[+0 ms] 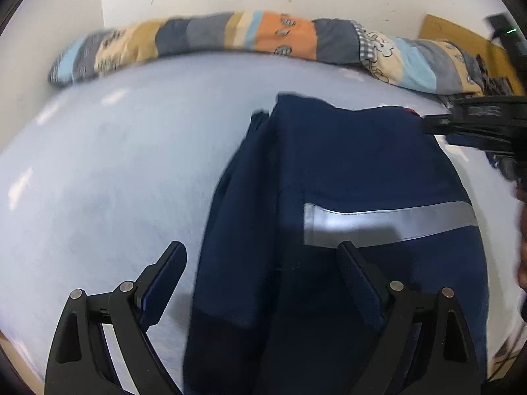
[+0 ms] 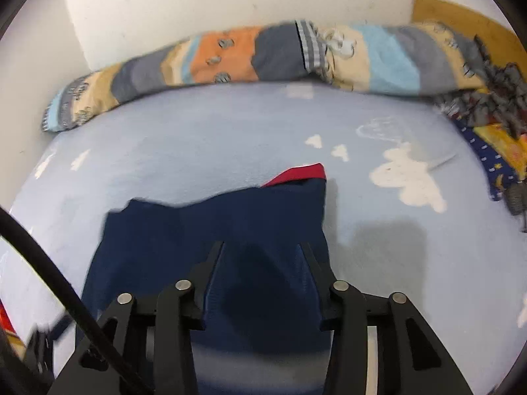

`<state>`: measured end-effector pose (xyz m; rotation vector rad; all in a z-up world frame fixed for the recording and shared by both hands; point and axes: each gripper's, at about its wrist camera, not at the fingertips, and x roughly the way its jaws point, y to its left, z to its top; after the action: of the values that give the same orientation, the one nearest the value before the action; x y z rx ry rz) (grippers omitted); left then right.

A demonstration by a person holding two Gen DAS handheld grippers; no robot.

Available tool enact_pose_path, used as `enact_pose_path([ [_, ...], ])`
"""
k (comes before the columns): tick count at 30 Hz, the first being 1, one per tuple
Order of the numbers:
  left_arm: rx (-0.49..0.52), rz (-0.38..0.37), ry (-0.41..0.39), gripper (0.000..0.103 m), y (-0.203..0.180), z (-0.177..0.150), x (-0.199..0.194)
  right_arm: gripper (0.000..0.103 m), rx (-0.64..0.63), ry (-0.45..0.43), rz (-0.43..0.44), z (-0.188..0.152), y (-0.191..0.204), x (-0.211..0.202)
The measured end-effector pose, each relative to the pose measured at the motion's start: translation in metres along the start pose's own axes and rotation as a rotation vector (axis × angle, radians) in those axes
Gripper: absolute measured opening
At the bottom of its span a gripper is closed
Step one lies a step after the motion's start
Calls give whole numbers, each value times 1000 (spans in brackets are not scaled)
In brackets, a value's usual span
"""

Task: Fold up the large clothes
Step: 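Open both grippers and pull them back from the folded jacket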

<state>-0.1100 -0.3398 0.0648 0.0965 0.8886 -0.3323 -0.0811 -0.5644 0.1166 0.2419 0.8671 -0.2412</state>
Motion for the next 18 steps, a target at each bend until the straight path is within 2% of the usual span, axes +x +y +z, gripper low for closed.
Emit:
enact_pose_path([
  [2,20,21,-22,93,-2,1,-1,46,-20,77,-37,5,-1,30],
  [5,58,31,-26,94,-9,-2,4,49,15,98,-47,4,-6,49],
  [8,47,23,-26,95,-7,-1,6,51,-43,103,-98,3,5,53],
  [10,45,23,-42,95,-5,-3,-1,49,-46,55,-99,-1,8,39],
  [13,54,27,-98,95,-4,-5,-19,50,-37,-19,-47,-9,11,-2],
  [16,69,30,-168,95,1,-12,-44,66,-113,-113,-43,-25,24,-52],
  [18,66,28,-215,95,4,-19,-62,71,-129,-195,-24,-47,25,-88],
])
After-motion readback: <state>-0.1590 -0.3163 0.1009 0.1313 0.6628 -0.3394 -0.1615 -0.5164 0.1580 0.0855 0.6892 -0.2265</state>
